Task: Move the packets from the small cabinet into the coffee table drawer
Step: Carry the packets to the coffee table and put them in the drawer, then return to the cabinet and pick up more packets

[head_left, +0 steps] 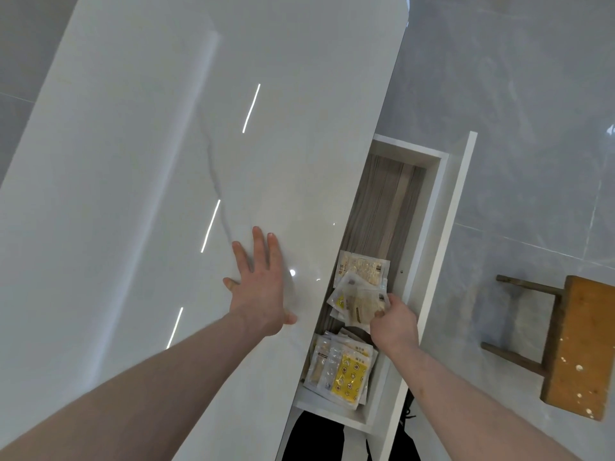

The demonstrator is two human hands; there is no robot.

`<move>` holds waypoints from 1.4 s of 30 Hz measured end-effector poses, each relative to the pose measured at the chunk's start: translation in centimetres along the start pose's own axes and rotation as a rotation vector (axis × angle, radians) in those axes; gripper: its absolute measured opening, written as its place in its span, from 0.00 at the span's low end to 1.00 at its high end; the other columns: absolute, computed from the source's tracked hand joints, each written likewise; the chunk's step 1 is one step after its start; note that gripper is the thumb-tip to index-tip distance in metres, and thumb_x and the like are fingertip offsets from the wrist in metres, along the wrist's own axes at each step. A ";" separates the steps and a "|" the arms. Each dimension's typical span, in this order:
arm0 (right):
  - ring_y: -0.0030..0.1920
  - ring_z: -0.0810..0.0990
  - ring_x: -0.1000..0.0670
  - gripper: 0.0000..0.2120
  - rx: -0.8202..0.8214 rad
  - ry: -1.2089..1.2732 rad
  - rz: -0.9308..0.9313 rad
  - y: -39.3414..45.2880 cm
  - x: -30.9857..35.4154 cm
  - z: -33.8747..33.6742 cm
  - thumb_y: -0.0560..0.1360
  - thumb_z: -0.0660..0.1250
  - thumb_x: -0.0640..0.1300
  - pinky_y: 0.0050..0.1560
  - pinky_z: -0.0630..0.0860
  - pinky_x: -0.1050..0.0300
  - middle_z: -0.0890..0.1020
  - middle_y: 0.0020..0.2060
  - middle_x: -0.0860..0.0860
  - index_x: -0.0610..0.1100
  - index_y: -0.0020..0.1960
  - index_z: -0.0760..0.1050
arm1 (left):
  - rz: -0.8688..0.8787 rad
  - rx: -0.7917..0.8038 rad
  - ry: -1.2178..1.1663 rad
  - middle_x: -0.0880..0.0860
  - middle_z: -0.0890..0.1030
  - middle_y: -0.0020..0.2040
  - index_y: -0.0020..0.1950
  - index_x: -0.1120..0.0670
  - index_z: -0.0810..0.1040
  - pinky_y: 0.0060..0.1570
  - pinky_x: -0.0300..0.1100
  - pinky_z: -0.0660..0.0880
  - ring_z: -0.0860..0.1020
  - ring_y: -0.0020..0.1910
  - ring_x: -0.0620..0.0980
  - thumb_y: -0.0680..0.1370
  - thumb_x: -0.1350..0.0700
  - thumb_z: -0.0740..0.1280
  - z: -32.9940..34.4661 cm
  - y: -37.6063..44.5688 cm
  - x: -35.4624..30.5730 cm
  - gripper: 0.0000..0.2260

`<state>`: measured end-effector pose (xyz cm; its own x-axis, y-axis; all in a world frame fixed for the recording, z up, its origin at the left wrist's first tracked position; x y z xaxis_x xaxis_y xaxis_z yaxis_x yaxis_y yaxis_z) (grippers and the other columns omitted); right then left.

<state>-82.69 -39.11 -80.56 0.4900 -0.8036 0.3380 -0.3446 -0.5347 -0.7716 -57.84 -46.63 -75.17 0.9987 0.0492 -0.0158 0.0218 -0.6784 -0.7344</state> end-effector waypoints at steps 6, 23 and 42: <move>0.56 0.82 0.44 0.16 0.027 0.058 0.012 -1.0 0.6 -0.4 0.76 0.70 0.37 0.43 0.79 0.56 0.82 0.57 0.45 0.44 0.63 0.76 | -0.016 -0.006 -0.029 0.52 0.19 0.73 0.78 0.53 0.26 0.70 0.72 0.60 0.30 0.77 0.67 0.67 0.43 0.80 -0.1 0.0 0.1 0.66; 0.81 0.54 0.48 0.35 0.153 -0.367 -0.319 -21.3 1.8 -10.6 0.78 0.63 0.38 0.78 0.59 0.54 0.53 0.82 0.49 0.51 0.82 0.54 | 0.128 0.025 -0.129 0.53 0.43 0.83 0.82 0.50 0.49 0.80 0.54 0.47 0.43 0.81 0.59 0.77 0.60 0.61 1.3 -19.9 -4.8 0.36; 0.82 0.44 0.45 0.36 0.232 -0.571 -0.765 -52.9 7.4 -12.7 0.80 0.63 0.52 0.81 0.47 0.49 0.46 0.82 0.50 0.53 0.83 0.50 | 0.020 -0.436 -0.542 0.47 0.44 0.83 0.82 0.45 0.53 0.79 0.52 0.42 0.41 0.81 0.53 0.84 0.46 0.57 -7.4 -54.9 8.6 0.27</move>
<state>-70.97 -20.07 -30.38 0.8498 0.0182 0.5268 0.3631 -0.7446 -0.5601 -50.07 -14.36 -29.94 0.8370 0.3158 -0.4469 0.1339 -0.9101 -0.3922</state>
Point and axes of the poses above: each hand's wrist, its own y-axis towards the middle knuckle, its own z-axis out of the palm, x = y × z, the point moved 8 cm from there along y, towards the middle knuckle
